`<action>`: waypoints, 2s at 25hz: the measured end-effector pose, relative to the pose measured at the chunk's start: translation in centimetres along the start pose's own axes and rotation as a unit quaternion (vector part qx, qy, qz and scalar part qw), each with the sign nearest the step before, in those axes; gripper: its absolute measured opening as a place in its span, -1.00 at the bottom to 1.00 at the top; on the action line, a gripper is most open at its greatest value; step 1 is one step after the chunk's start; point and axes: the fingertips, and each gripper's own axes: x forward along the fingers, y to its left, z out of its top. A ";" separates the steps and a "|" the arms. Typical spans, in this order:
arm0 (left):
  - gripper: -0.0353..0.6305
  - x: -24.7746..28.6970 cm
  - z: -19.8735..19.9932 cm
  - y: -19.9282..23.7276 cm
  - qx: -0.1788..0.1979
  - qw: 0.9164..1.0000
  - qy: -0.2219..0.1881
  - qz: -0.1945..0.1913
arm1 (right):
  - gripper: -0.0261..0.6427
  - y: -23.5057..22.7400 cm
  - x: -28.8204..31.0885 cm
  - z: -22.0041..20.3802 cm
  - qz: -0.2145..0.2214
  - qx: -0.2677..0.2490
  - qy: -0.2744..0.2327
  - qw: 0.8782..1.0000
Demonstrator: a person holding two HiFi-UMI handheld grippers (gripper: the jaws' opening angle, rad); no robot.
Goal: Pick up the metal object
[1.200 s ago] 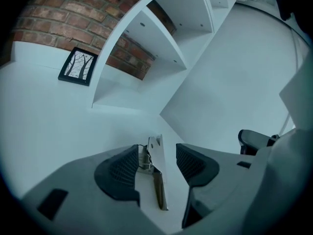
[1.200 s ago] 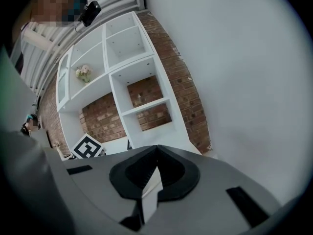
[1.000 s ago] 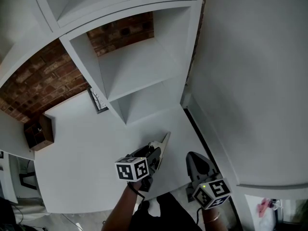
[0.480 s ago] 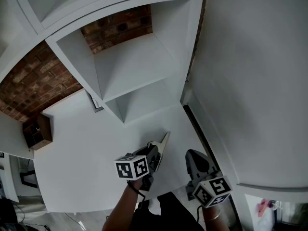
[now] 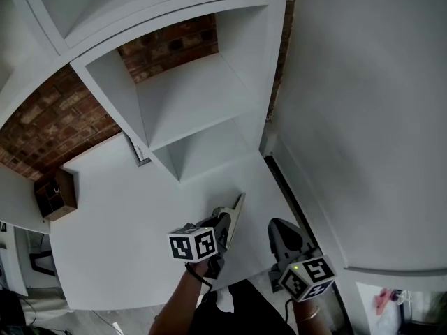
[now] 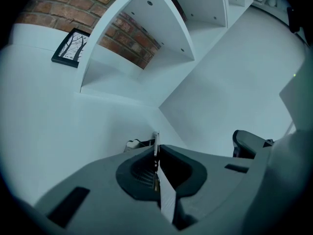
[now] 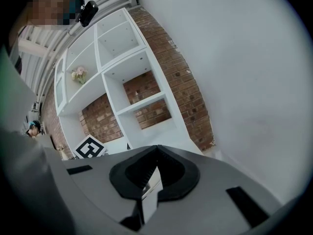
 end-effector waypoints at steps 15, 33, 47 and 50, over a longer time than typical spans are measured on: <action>-0.86 -2.8 4.7 -6.1 0.136 0.989 -0.057 0.003 | -0.91 0.1 -1.3 2.4 -0.006 -0.034 -0.023 0.999; -0.86 -10.2 10.5 -11.1 0.243 0.953 -0.177 0.045 | -0.91 2.2 -1.4 6.2 0.025 -0.094 -0.055 0.994; -0.86 -15.6 11.1 -12.1 0.296 0.924 -0.233 0.065 | -0.91 5.5 -2.9 7.0 0.014 -0.143 -0.076 0.987; -0.86 -16.4 11.0 -12.0 0.299 0.922 -0.238 0.061 | -0.91 5.9 -3.3 7.2 0.003 -0.146 -0.082 0.986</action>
